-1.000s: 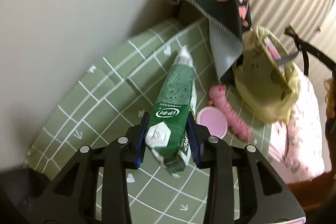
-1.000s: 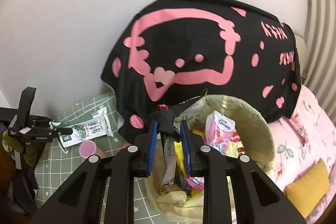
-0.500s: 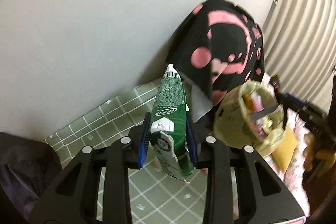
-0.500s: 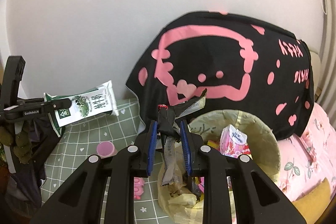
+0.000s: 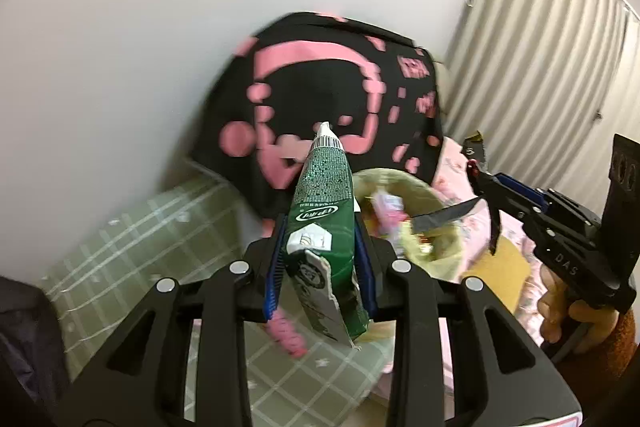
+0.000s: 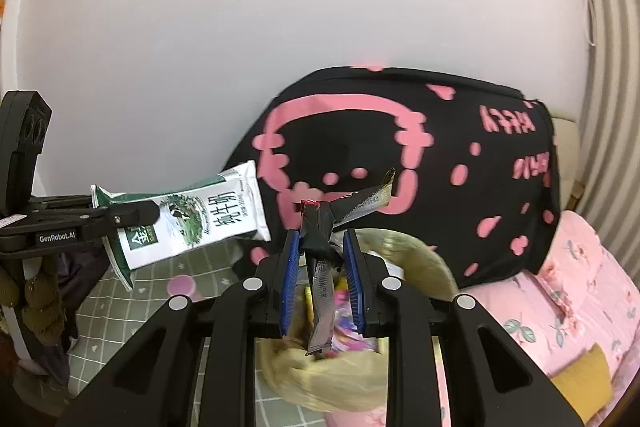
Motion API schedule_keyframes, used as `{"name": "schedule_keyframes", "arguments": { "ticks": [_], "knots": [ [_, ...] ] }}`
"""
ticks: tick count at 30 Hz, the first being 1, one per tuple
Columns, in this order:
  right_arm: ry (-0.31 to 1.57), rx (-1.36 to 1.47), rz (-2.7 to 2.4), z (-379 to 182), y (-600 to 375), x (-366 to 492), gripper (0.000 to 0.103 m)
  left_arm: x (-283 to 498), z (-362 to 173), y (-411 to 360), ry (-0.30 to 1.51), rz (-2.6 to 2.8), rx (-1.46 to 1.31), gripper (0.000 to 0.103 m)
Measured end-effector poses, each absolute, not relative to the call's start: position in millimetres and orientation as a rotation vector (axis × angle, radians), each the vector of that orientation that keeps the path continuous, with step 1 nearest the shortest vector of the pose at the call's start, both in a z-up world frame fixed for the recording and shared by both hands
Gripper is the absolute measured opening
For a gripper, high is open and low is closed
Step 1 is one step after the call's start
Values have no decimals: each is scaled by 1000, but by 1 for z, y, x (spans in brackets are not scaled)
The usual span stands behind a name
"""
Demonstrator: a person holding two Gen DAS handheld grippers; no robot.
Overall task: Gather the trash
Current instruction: 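Carry the milk carton and wrapper over the trash bag and open both tools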
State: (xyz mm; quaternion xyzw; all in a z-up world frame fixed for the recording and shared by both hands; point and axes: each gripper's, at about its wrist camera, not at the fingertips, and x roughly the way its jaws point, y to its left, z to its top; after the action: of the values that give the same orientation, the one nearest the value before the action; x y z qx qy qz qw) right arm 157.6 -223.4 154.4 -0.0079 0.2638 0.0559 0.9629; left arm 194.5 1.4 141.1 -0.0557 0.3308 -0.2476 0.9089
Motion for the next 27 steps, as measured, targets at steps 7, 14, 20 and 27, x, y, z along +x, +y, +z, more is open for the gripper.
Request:
{"name": "schedule_keyframes", "arguments": {
  "ticks": [7,14,20,27],
  "knots": [
    [542,-2,56,150,-260,149,22,205,133,-52,712,-644,-147,29],
    [550,10,33,143,-289,153,22,228,113,-91,771,-696,-159,29],
    [563,36,4,134,-317,159,22,249,87,-123,827,-639,-72,29],
    [590,73,-27,119,-345,166,22,283,37,-163,934,-589,37,29]
  ]
}}
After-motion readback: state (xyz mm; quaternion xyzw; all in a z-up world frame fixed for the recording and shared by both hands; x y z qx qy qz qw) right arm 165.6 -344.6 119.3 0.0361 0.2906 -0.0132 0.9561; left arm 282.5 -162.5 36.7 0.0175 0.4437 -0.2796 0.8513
